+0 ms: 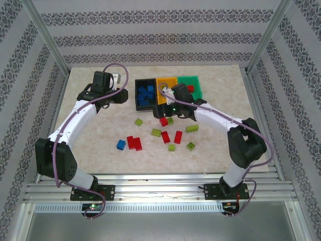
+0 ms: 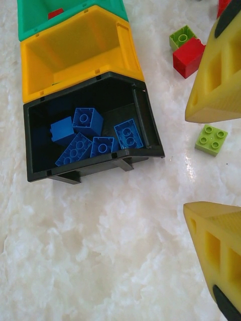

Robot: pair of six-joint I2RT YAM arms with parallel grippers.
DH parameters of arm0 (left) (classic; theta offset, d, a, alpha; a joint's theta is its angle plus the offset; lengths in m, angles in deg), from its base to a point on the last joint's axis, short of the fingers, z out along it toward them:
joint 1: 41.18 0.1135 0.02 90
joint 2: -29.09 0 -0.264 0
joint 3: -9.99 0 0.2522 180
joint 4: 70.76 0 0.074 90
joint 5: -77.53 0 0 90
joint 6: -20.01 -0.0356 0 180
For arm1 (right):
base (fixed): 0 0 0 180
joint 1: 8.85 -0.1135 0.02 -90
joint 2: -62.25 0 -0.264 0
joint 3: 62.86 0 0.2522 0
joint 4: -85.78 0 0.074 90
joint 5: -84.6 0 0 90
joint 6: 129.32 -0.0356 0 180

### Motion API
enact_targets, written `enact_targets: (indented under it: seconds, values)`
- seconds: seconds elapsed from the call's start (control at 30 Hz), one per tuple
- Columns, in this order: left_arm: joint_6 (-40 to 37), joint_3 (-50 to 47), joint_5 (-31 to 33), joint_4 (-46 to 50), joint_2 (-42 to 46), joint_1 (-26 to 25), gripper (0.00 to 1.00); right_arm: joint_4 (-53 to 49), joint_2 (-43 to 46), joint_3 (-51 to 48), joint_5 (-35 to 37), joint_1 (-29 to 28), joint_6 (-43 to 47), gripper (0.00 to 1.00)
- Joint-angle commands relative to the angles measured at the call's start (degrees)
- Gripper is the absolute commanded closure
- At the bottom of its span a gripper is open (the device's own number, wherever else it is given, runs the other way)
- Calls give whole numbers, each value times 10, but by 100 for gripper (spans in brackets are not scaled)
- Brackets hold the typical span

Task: Sort the legos into containers by color
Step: Pick up the lego from the middle-left of the table.

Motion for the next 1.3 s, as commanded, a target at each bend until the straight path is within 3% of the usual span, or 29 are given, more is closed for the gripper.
enact_targets:
  seconds: [0.0,0.17,0.4,0.63,0.83,1.03,1.27]
  values:
    - [3,10,-1,8,-5,9,55,53,45,-66,-2,17,8,29]
    - [27,4,-7,3,-6,8,55,95,83,-125,46,20,-7,33]
    - [56,-34,-30,38,19,8,53,143,118,-178,49,32,-29,37]
    - [68,-108,-22,175,81,9,49,169,110,-204,35,44,-40,35]
    - [125,-192,-55,241,126,8,41,208,100,-225,-2,59,-62,35]
    - [163,-263,-79,242,142,3,41,225,105,-238,0,60,-56,34]
    - [171,-257,-76,210,84,-12,40,222,100,-234,-15,60,-47,34]
